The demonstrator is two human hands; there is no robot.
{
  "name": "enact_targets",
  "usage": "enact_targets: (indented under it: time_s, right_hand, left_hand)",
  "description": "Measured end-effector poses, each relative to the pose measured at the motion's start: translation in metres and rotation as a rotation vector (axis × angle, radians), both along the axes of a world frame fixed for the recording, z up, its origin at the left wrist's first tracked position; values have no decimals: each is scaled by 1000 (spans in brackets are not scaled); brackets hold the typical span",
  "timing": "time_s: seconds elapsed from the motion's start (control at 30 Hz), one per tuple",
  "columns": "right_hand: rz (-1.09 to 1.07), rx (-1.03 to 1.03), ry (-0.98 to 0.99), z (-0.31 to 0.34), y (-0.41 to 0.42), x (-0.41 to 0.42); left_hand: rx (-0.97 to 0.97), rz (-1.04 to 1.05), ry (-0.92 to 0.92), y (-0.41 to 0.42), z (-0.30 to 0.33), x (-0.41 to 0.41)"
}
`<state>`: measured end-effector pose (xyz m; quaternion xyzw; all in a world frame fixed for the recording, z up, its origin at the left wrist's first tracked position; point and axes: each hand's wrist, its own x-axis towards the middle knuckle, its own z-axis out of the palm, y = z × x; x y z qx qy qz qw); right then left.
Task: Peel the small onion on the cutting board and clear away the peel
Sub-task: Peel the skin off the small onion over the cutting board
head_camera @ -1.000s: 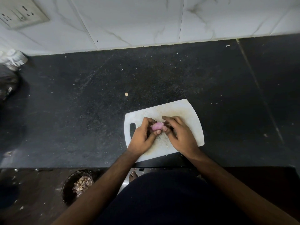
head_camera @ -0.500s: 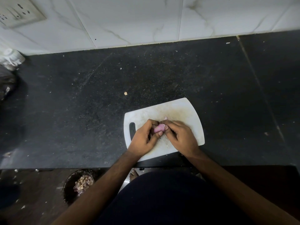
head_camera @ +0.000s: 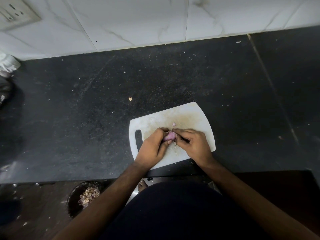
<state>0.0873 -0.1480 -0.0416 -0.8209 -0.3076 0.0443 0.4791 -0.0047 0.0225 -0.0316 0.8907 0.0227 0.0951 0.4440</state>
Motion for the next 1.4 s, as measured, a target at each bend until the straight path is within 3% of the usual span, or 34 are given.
enact_targets:
  time_s: [0.33, 0.83, 1.0, 1.07, 1.17, 1.4]
  right_hand:
    - [-66, -2, -20, -2, 2, -7]
    - [-187, 127, 341, 4, 7, 0]
    - [-379, 144, 360, 8, 3, 7]
    - [-340, 92, 256, 6, 2, 8]
    - [-110, -120, 27, -1, 4, -2]
    - [73, -194, -33, 6, 5, -7]
  left_hand:
    - [20, -17, -19, -2, 0, 0]
    - [-122, 58, 56, 8, -5, 2]
    - [-146, 70, 34, 13, -5, 4]
    - [-137, 56, 43, 13, -4, 4]
    - [-110, 63, 34, 11, -3, 4]
    - [-86, 32, 71, 10, -3, 2]
